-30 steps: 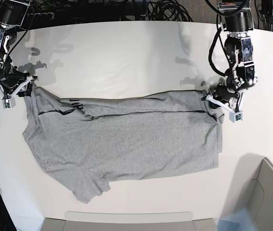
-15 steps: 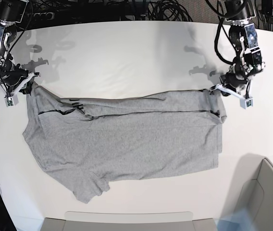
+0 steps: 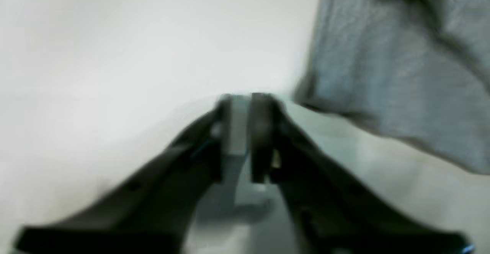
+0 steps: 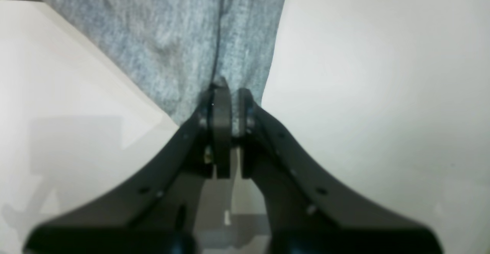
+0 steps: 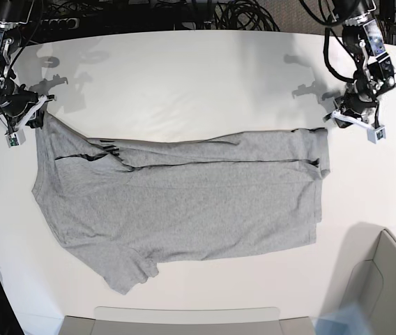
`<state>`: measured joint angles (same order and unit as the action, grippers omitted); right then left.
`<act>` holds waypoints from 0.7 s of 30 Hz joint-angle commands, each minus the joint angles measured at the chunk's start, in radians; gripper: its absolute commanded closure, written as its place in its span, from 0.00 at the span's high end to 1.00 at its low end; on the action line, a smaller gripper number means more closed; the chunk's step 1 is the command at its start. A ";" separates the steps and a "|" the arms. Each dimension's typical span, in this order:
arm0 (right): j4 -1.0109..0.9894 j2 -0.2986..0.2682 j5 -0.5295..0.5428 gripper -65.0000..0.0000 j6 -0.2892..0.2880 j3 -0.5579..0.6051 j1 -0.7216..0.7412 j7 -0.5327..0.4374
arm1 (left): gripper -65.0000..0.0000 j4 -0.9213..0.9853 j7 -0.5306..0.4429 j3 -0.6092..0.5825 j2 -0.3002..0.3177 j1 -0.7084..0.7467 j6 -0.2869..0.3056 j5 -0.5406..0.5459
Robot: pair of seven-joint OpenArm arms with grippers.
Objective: Fold the T-shirt properly
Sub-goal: 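Pull both grippers back toward the collar, straightening the folded layer, then drag the held shirt edge with both grippers toward the robot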
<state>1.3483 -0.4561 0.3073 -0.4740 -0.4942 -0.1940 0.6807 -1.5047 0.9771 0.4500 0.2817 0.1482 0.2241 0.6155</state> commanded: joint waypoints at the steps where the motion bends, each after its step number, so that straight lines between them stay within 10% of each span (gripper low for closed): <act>1: 0.001 -0.014 -0.027 0.00 -0.002 -0.004 0.000 0.033 | 0.26 -0.026 -0.002 0.008 0.011 -0.005 0.008 0.073; 6: 0.009 -0.014 -0.027 0.20 -0.002 0.004 0.000 0.033 | 0.26 0.029 0.079 0.007 0.061 -0.029 0.007 0.306; 21: 0.009 -0.014 -0.027 0.24 -0.002 0.004 0.000 0.033 | 0.26 0.115 0.070 -0.070 0.054 -0.083 -0.027 0.238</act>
<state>1.3552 -0.4541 0.2993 -0.4747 -0.4877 -0.1940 0.6830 -1.3823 1.0389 0.3748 0.3241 0.0696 0.2031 0.8600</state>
